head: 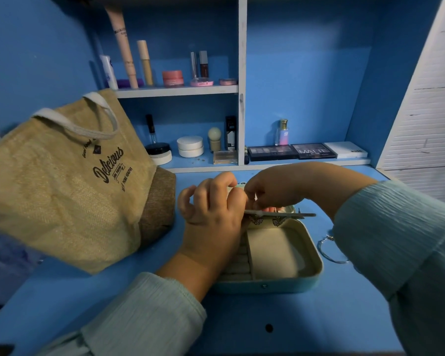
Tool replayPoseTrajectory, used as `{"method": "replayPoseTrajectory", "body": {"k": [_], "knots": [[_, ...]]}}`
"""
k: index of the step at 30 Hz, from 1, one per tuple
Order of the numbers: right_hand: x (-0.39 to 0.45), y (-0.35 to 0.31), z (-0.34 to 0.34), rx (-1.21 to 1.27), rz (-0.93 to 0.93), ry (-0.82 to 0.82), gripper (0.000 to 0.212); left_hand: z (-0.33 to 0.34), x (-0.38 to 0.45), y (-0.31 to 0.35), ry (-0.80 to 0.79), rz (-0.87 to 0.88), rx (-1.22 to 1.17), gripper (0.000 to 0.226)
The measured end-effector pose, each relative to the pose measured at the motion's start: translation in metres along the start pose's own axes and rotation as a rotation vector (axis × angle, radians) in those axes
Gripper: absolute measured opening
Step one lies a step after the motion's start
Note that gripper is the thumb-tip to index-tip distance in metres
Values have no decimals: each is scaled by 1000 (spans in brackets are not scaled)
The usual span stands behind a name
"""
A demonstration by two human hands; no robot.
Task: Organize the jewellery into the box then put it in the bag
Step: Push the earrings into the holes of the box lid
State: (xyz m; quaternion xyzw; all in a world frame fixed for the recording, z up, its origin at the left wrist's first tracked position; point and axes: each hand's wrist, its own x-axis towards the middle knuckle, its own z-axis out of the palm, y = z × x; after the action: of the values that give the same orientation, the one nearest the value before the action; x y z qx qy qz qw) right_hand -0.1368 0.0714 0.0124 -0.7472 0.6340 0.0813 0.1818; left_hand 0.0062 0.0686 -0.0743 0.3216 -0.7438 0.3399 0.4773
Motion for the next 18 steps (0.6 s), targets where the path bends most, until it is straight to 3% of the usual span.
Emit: {"method": "replayPoseTrajectory", "body": {"k": [4,18], "knots": [[3,0,-3,12,10,-16,23,-1,1,0,-26,-6,-1,30],[4,-1,-5,38,16,-13,25,-1,1,0,-44,-16,5,34]]}}
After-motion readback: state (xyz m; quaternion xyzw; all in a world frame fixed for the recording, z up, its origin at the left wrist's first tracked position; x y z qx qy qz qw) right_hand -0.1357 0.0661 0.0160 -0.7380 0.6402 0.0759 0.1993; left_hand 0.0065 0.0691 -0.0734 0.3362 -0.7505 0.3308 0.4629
